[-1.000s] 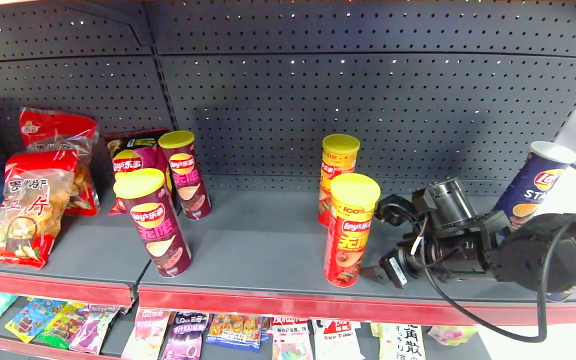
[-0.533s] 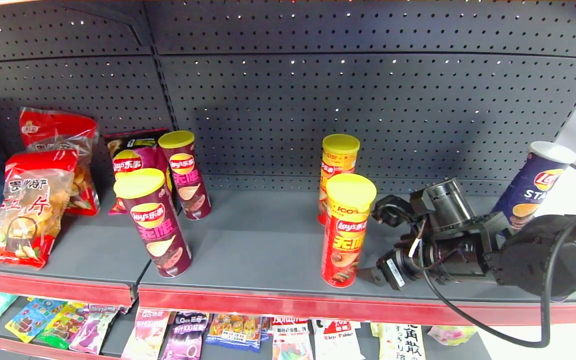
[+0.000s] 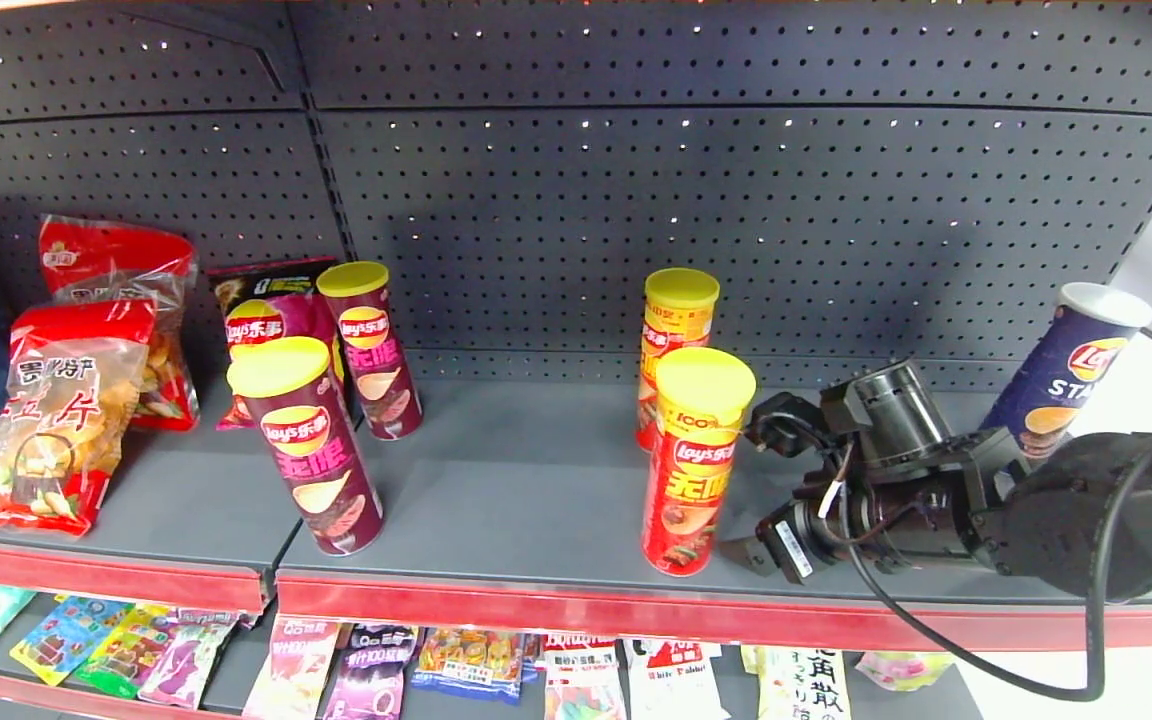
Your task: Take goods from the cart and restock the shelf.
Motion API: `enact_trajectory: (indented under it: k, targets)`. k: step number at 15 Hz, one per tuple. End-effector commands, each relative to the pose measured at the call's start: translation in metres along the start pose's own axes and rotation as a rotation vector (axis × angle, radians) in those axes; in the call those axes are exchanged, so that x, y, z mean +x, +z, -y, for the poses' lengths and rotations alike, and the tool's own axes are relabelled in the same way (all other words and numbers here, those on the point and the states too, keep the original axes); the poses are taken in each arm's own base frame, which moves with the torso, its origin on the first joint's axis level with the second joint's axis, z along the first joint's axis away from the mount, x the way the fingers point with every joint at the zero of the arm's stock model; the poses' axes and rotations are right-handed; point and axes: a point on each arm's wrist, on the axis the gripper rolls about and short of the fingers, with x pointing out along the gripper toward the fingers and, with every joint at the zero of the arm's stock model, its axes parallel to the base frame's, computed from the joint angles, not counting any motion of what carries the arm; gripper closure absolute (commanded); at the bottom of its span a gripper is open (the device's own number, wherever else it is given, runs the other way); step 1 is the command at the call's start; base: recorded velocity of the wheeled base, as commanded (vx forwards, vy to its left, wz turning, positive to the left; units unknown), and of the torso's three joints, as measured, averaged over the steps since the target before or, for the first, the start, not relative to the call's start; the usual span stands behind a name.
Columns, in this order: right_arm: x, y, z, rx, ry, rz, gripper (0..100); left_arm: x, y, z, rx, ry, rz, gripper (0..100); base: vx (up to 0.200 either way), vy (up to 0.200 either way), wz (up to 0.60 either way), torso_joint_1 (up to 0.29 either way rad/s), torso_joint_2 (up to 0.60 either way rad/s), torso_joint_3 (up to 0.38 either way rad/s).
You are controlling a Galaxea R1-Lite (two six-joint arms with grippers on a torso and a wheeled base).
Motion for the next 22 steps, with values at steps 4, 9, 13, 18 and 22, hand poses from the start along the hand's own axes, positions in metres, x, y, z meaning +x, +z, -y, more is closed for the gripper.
enact_trajectory:
  k: [4, 9, 13, 18, 22]
  targets:
    - [0.002, 0.0, 0.003, 0.009, -0.019, -0.004, 0, 0.0, 0.0, 0.0, 0.0, 0.0, -0.002, 0, 0.0, 0.0, 0.0, 0.0, 0.0, 0.0]
    - [0.006, 0.0, 0.001, 0.005, -0.013, -0.011, 0, 0.0, 0.0, 0.0, 0.0, 0.0, -0.002, 0, 0.0, 0.0, 0.0, 0.0, 0.0, 0.0]
    - [0.008, 0.002, 0.0, 0.001, -0.008, -0.01, 0, 0.0, 0.0, 0.0, 0.0, 0.0, -0.002, 0, 0.0, 0.0, 0.0, 0.0, 0.0, 0.0]
    - [0.007, 0.003, -0.005, 0.007, 0.002, -0.003, 0, 0.0, 0.0, 0.0, 0.0, 0.0, -0.002, 0, 0.0, 0.0, 0.0, 0.0, 0.0, 0.0]
    - [0.007, 0.004, -0.008, 0.002, 0.008, -0.002, 0, 0.0, 0.0, 0.0, 0.0, 0.0, -0.002, 0, 0.0, 0.0, 0.0, 0.0, 0.0, 0.0]
